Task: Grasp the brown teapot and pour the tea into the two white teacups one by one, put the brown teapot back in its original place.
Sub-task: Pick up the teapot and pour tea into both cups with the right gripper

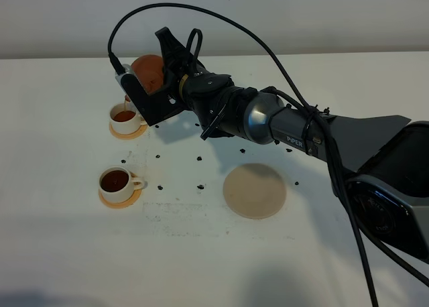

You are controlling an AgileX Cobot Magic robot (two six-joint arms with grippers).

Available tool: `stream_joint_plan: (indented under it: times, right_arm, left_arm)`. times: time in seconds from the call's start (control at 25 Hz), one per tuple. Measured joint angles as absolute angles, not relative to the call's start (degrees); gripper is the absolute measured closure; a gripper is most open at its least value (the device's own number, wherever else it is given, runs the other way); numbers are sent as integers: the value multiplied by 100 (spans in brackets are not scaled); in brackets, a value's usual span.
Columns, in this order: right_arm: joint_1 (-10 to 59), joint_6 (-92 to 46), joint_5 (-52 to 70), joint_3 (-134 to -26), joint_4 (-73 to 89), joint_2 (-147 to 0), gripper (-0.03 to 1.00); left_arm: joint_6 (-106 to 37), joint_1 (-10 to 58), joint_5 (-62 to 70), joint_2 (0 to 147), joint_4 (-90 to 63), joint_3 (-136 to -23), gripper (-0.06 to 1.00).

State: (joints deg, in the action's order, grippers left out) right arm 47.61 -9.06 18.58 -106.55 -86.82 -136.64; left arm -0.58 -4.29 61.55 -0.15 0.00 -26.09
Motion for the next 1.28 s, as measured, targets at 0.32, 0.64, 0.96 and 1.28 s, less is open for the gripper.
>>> stream_joint_plan:
  times: [0.32,0.64,0.96,1.28]
  right_arm:
    - [4761,-895,1755,-10655,-8817,-13664,87]
    - [4761,-889,1641,-10655,-8849,-13664,87]
    - [4761,-889,1629,-10655,-8885,-13664,87]
    - [4761,-884,1635,-10655,-9035,-13664,87]
  left_arm:
    - [-58,-429,6155,-15,0,-2609,40]
    - [-58,-429,6155,-15,0,-2609,40]
    - [-58,-429,6155,-15,0,-2609,40]
    - [-58,-429,6155,-15,0,-2609,40]
